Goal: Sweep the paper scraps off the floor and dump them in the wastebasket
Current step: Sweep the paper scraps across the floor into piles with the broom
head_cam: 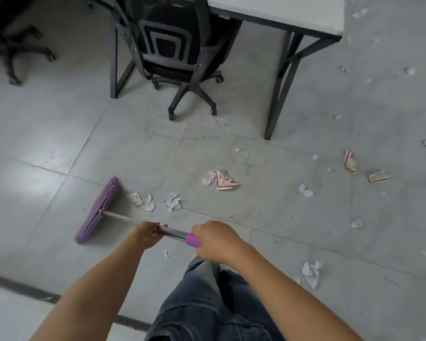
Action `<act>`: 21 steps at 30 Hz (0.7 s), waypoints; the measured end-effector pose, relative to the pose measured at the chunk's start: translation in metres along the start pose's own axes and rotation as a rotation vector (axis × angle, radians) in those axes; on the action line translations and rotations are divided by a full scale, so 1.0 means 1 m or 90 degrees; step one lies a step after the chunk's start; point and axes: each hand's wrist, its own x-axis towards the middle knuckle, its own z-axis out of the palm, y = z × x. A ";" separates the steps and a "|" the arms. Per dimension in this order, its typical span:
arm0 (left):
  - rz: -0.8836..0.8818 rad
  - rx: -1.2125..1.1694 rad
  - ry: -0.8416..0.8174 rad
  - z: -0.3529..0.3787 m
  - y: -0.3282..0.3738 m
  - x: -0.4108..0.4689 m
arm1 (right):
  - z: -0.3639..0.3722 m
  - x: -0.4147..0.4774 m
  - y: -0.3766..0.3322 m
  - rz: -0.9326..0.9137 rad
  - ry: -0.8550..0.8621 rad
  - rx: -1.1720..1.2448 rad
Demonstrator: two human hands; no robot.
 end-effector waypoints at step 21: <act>-0.075 -0.159 -0.166 0.293 -0.226 -0.063 | -0.096 -0.180 0.305 0.118 0.083 -0.142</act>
